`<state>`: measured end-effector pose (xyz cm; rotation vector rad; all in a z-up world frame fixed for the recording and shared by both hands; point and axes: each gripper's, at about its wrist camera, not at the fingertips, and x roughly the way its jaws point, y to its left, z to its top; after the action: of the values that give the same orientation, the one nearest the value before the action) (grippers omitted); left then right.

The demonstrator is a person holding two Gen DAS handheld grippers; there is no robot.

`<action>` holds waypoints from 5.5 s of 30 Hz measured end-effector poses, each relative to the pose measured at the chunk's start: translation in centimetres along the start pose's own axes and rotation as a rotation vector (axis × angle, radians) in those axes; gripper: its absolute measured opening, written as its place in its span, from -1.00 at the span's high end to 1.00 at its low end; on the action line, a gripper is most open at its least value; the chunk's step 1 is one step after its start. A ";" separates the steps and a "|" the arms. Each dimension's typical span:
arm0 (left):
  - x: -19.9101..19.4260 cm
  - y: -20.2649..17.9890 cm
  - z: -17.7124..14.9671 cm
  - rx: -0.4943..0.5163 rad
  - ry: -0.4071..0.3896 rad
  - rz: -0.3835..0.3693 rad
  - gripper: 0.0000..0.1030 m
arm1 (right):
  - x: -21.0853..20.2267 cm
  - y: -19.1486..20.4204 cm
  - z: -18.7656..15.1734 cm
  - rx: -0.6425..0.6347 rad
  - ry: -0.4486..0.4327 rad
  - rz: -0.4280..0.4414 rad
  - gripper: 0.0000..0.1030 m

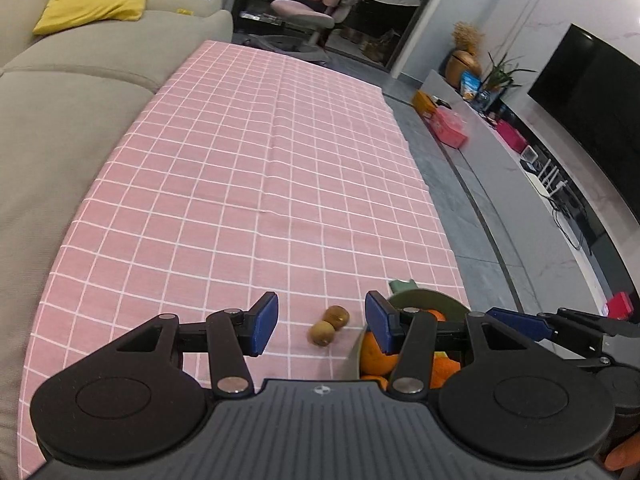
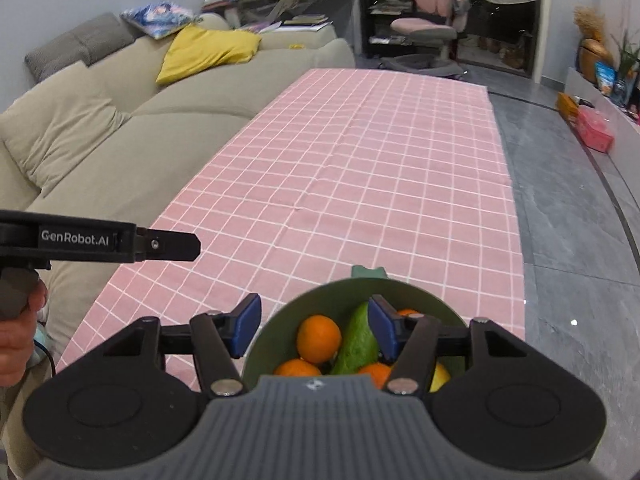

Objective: Organize fruits
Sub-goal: 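Move both open tools back out to the remaining kiwis beside the colander, then grasp a kiwi with the left tool while the right tool grasps another kiwi, then carry both kiwis into the colander and open both tools to drop them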

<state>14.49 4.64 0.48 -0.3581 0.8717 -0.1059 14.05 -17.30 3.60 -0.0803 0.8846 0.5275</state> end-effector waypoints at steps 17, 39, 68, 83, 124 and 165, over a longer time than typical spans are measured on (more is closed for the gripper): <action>6.3 4.8 0.6 -0.224 0.081 -0.143 0.09 | 7.4 -0.7 5.2 -0.089 0.210 0.052 0.02; 14.1 4.6 -1.6 -0.156 0.341 -0.212 0.33 | 20.0 -2.8 8.1 0.039 0.611 0.194 0.52; 12.1 3.9 -2.1 0.018 0.252 -0.122 0.64 | 22.6 -0.2 9.8 -0.132 0.688 0.133 0.39; 9.9 4.3 -3.0 0.141 0.272 -0.144 0.41 | 24.6 2.2 8.1 -0.355 0.802 0.090 0.39; 11.3 4.3 -3.0 0.132 0.284 -0.035 0.46 | 24.2 1.9 7.4 -0.285 0.847 0.161 0.45; -0.2 -3.0 -1.1 0.167 0.075 -0.249 0.46 | 2.3 -1.3 5.6 -0.197 0.272 0.096 0.57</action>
<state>13.71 1.62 1.05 -0.3065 0.8824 -0.4227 19.80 -15.92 5.28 -0.2954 1.1035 0.7041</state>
